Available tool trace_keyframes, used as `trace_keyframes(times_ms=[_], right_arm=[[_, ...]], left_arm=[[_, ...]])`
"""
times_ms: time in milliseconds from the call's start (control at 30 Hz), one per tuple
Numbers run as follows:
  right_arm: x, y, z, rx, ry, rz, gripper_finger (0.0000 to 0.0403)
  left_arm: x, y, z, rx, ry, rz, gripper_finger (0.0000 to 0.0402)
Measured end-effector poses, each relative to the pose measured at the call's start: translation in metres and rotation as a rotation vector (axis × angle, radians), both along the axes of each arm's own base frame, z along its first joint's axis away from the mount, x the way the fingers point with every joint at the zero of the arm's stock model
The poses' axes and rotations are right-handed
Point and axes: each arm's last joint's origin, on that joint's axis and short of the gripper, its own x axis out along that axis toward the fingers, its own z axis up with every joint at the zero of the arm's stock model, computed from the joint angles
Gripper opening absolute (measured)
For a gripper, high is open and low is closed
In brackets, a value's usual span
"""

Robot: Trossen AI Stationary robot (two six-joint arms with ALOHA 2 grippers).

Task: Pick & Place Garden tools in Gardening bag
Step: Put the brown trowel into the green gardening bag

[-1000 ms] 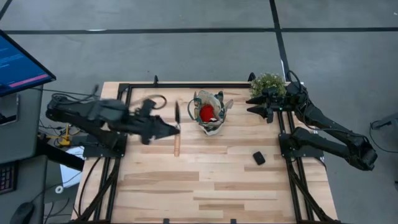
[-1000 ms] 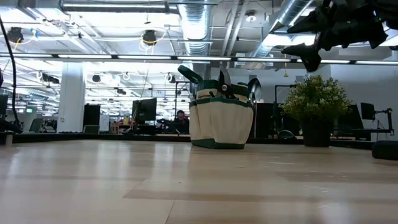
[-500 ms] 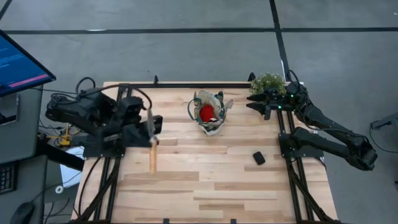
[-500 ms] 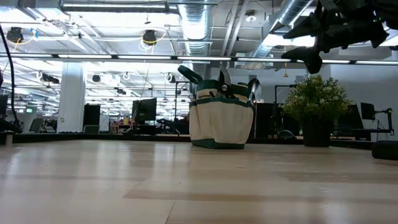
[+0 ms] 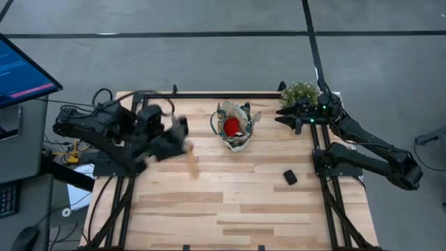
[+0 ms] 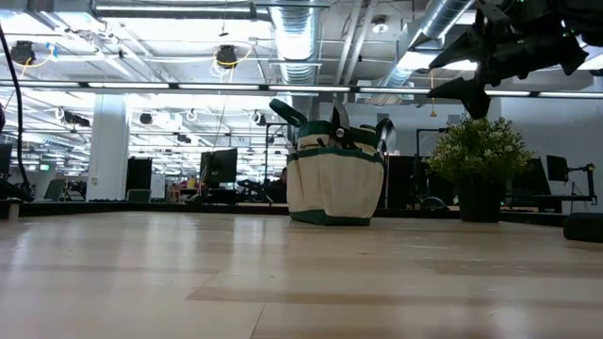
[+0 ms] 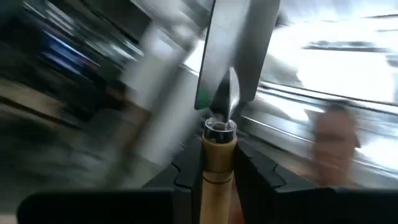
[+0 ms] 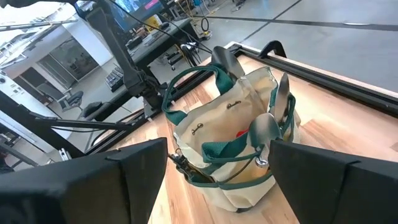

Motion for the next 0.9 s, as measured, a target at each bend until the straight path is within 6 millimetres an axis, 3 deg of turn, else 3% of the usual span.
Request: trace_keyframes(times_ms=[400, 633, 767, 900], right_arm=[[0.000, 0.000, 0.000, 0.034, -0.005, -0.003, 0.0265], [0.000, 0.000, 0.000, 0.046, -0.007, -0.006, 0.0265], [0.000, 0.000, 0.000, 0.054, -0.009, -0.008, 0.0265], [0.000, 0.000, 0.000, 0.060, -0.010, -0.008, 0.0265]], left_arm=[[0.018, 0.017, -0.015, 0.070, 0.243, 0.971, 0.0067], [0.050, 0.009, -0.039, 0.196, 0.578, 1.493, 0.0067], [0.069, 0.003, -0.053, 0.249, 0.726, 1.675, 0.0067], [0.084, -0.010, -0.065, 0.305, 0.754, 1.680, 0.0067]])
